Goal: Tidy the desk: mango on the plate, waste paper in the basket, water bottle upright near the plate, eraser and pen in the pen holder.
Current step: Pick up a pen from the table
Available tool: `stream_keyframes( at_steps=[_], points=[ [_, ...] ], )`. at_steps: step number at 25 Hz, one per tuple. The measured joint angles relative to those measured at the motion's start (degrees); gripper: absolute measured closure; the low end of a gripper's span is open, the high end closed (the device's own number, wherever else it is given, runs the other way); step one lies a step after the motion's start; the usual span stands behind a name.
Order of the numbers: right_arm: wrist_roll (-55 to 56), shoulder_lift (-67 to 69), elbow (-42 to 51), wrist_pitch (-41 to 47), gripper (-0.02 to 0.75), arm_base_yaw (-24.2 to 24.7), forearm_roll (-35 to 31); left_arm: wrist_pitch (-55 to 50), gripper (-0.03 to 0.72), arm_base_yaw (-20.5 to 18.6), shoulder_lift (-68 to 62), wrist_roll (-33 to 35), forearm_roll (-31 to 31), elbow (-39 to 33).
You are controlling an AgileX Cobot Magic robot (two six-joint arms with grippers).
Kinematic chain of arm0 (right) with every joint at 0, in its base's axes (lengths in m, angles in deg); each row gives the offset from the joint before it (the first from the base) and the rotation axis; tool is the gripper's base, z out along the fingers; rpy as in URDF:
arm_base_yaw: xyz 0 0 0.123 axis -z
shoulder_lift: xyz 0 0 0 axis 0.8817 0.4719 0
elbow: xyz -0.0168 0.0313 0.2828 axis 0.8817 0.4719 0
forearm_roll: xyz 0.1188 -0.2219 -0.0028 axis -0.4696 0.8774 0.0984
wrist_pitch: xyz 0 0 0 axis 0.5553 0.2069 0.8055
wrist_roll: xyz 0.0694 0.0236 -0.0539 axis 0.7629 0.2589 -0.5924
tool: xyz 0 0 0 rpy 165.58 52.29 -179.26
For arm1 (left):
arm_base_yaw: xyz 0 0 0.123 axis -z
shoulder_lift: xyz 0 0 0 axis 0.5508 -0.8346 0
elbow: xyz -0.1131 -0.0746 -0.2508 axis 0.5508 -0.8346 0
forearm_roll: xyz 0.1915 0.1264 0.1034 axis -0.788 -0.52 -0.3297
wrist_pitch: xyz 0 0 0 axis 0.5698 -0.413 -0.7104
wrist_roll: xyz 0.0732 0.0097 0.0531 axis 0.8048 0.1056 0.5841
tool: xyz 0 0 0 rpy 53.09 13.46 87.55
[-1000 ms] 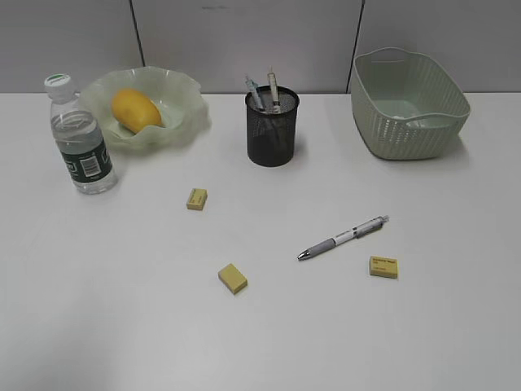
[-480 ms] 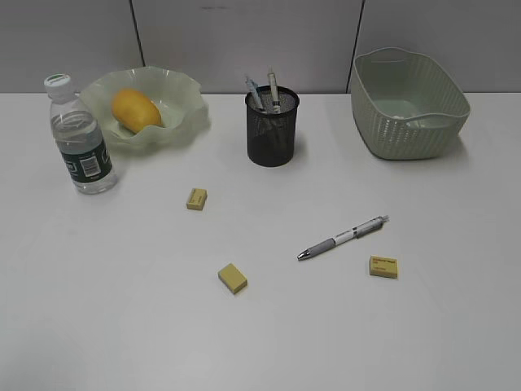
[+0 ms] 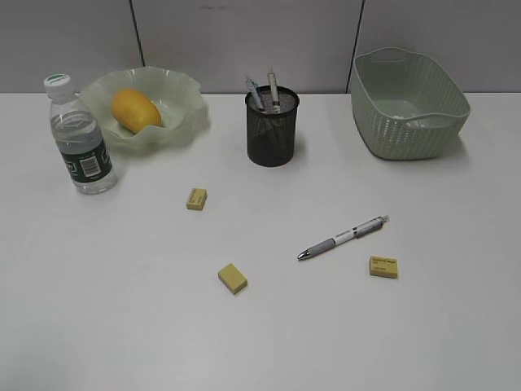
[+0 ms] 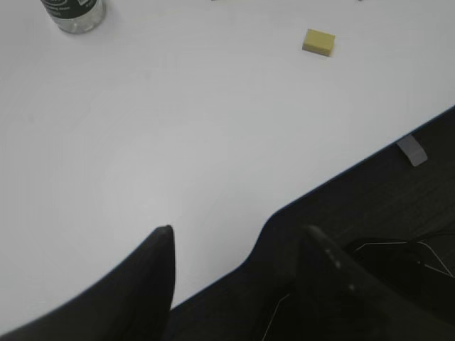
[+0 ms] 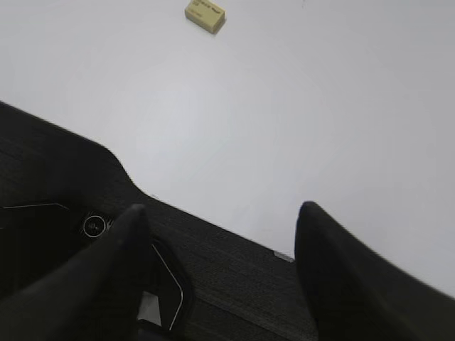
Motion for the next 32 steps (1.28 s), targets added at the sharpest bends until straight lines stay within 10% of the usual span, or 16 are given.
stream_keyframes(
  at_steps=[32],
  points=[
    [51.3,70.3,-32.1,-19.6,0.230,0.0,-4.3,0.3,0.274,0.0,0.0,0.0,0.0,-0.3]
  ],
)
